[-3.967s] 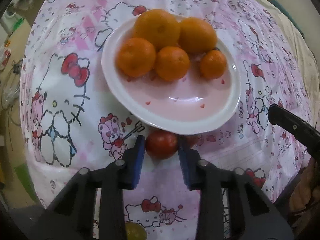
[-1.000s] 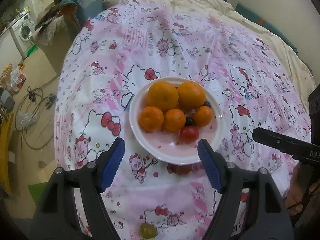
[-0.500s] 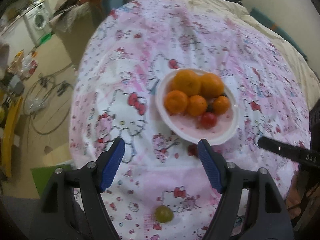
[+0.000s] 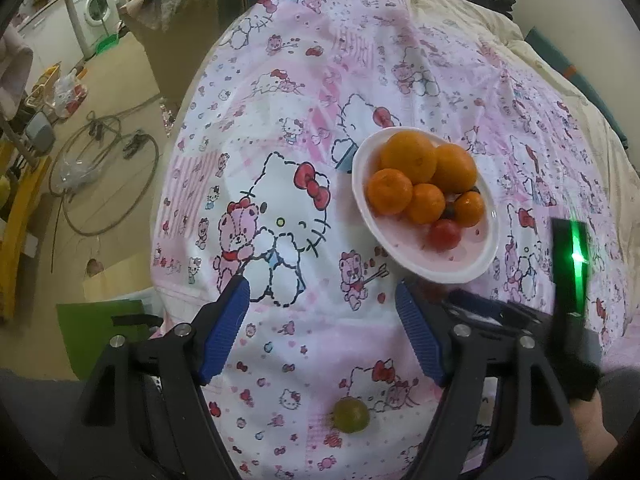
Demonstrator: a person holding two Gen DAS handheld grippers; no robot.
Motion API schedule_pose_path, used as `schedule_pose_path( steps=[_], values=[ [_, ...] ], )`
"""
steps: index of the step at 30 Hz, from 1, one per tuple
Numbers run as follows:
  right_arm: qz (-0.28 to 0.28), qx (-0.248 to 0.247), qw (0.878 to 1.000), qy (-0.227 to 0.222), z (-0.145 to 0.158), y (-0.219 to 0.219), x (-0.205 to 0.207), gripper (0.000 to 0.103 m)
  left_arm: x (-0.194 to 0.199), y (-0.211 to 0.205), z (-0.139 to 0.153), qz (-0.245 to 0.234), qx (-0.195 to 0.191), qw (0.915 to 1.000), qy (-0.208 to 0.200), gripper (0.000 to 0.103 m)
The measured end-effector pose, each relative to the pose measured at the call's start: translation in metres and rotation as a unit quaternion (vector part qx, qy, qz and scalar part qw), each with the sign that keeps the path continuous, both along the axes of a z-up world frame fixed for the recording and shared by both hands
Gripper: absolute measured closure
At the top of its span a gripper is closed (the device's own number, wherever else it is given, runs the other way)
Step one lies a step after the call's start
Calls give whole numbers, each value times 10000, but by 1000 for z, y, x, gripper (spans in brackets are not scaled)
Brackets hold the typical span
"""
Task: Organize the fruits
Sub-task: 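Withdraw both open tools from the plate, then grasp a red cherry tomato with the right tool while the left tool grasps the green grape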
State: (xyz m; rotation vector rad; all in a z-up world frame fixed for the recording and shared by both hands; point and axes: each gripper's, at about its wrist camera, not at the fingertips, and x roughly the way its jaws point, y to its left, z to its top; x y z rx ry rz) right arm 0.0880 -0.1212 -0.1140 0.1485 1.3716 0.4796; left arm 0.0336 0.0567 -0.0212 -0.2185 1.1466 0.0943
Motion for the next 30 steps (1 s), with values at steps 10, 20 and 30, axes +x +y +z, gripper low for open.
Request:
schedule_pose_path(
  steps=[10,20,30],
  values=[
    [198,-315,9992,-169,2,12,2,72,0,4,0,-37,-191,9998,35,31],
    [318,24,9989,-349,48,-42,-19,72,0,-2,-2,-104,-89,9999,58,31],
    [-318,632,9948,-731,71,-106,-28,72,-6,-19,-1,-379,21,9993,40,31]
  ],
)
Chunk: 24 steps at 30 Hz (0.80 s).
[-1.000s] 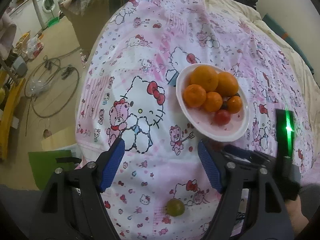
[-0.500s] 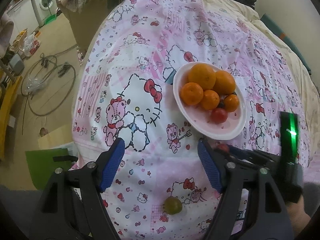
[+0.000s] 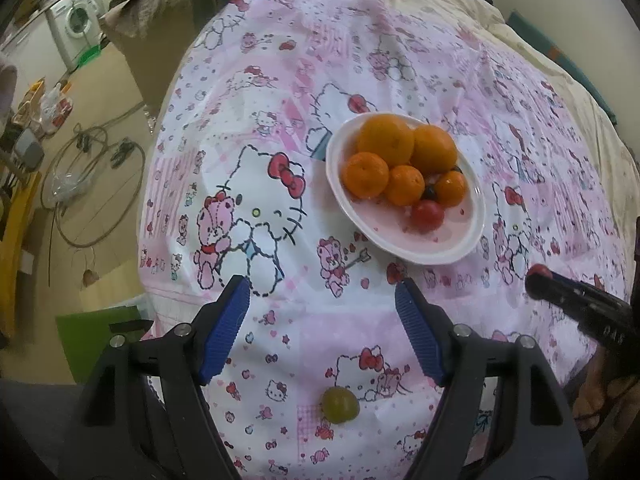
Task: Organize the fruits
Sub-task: 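Grasp a red cherry tomato with the right tool while the left tool grasps the green grape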
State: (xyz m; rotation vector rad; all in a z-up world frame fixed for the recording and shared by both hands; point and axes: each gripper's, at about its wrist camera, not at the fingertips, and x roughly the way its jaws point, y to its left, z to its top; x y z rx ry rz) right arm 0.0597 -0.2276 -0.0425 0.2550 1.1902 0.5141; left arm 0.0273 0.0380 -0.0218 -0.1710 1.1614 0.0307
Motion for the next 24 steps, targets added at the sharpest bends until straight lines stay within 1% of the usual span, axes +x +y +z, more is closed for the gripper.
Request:
schedule_pose_path(
  steps=[3,9,13,18,21,22,24],
  values=[
    [-239,262,9994,50,1,-13,4,72,-5,-2,-1,-40,59,9999,84,31],
    [-415,457,9981,45,7,-21,8,72,-17,4,-8,15,109,9994,341,31],
    [-457,532,9975,68,11,-23,8,72,-29,9,-15,-55,1,9984,562,31],
    [-412,575,9975,51,13,-21,9,72,-43,-7,-33,-360,-75,9950,928,31],
    [-382,563,9977,25,15,-19,8,72,-46,-22,-50,-541,-63,9917,1167,32],
    [-368,542,9979,14,15,-18,7,72,-46,-25,-55,-556,-54,9908,1229,33],
    [-362,500,9981,10,14,-18,7,72,-46,-31,-67,-506,35,9888,1402,38]
  ],
)
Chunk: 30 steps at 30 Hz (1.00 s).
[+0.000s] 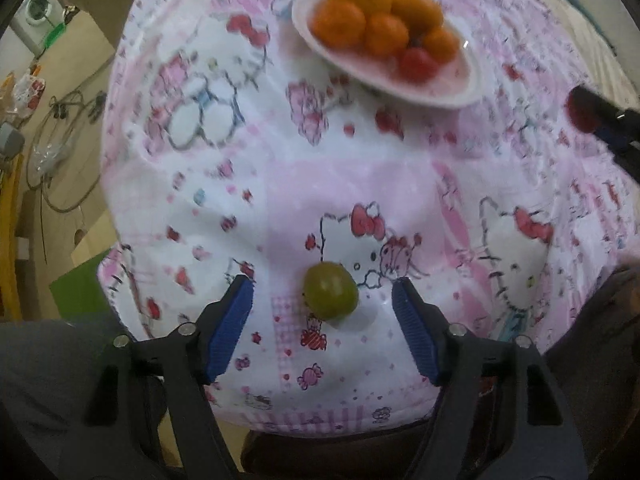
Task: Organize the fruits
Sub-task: 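Grasp a red cherry tomato with the right tool while the left tool grasps the green grape, then carry the tomato and green grape onto the plate and open both tools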
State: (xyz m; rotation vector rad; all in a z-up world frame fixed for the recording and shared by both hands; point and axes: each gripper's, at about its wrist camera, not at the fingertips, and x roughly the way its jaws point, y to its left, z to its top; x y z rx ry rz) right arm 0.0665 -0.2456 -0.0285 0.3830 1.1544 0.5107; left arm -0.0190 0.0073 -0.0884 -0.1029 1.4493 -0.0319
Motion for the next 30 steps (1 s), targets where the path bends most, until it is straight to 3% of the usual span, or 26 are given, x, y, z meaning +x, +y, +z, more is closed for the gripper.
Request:
schedule_pose_path(
  steps=[4,6,8,17,30],
  values=[
    [-39,-42,10000,39,-3,-2,0,72,-1,-10,-9,-84,266,9996,66,50],
    [-37,-42,10000,33,-3,-2,0,72,-2,-15,-9,-181,378,9991,61,71],
    [-27,-34,10000,30,-4,-2,0,72,-2,-18,-9,-225,311,9992,82,79],
    [11,-39,10000,-9,-2,-1,-1,72,0,-18,7,-193,300,9994,11,81],
    [-84,23,9999,-74,3,-6,2,72,24,-14,61,-150,190,9974,-681,80]
  ],
)
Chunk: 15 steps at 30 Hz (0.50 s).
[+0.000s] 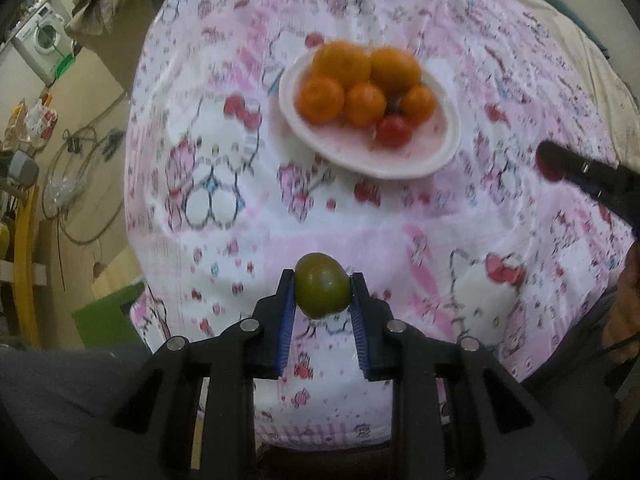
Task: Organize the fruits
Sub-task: 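Carry the tomato and green grape onto the plate and open both tools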
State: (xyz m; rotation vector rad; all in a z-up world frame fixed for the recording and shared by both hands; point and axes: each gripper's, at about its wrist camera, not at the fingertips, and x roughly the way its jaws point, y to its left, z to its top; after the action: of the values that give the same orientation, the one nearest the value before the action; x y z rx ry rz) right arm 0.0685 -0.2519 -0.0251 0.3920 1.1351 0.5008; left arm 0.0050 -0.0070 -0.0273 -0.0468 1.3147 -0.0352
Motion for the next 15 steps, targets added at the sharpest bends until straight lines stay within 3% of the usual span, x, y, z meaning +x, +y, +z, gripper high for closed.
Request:
schedule_pose_path(
  steps=[6,15],
  values=[
    [-102,43,9999,-45,3,-8,4,72,28,-2,18,-65,8,9997,-253,81],
    [-170,-18,9998,-108,7,-18,23,72,61,-3,21,-126,54,9992,-374,81]
  ],
)
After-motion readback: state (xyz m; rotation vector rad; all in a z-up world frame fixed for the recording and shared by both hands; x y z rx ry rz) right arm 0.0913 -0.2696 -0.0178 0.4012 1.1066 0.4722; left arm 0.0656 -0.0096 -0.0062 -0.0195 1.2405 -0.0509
